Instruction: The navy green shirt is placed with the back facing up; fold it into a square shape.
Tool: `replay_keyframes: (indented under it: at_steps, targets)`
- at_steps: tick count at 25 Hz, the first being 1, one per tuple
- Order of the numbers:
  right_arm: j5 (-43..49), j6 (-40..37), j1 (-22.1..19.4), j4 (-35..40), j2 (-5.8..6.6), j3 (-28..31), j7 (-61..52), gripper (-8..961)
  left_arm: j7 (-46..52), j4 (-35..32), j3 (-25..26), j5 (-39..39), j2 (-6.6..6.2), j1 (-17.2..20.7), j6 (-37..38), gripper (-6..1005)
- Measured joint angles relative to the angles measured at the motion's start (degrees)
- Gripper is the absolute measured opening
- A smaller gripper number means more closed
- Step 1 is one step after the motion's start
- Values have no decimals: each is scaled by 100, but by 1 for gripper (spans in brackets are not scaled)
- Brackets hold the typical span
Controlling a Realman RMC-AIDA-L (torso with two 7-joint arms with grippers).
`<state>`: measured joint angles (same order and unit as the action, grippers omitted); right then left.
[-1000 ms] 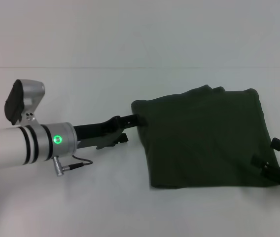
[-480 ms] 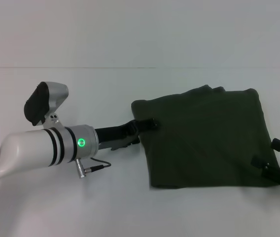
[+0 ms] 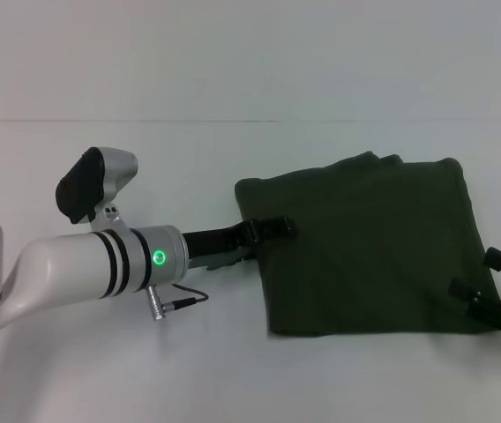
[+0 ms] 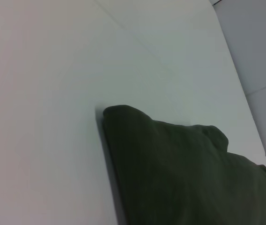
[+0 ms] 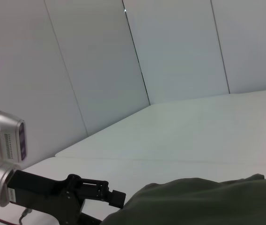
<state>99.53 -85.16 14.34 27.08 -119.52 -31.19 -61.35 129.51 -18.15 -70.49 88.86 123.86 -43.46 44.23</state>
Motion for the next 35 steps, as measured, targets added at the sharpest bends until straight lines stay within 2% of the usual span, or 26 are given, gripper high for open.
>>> replay_keyframes:
  at_steps: [7,15,21,24,35]
  targets:
    - [5,0,7,-3,0,-1,-2,900,-165,16,-15,0,30,-46,-3,915]
    - [5,0,-11,7,0,7,-9,900,-852,36,44,-136,86,-11,17,914]
    - [5,-3,-18,8,0,8,-9,900,-981,50,66,-276,70,60,-9,717]
    - [5,-5,-19,8,0,8,-9,900,-1036,50,39,-282,69,50,-11,515]
    - [5,-62,-23,7,0,7,-9,900,-1170,49,31,-282,85,2,-12,231]
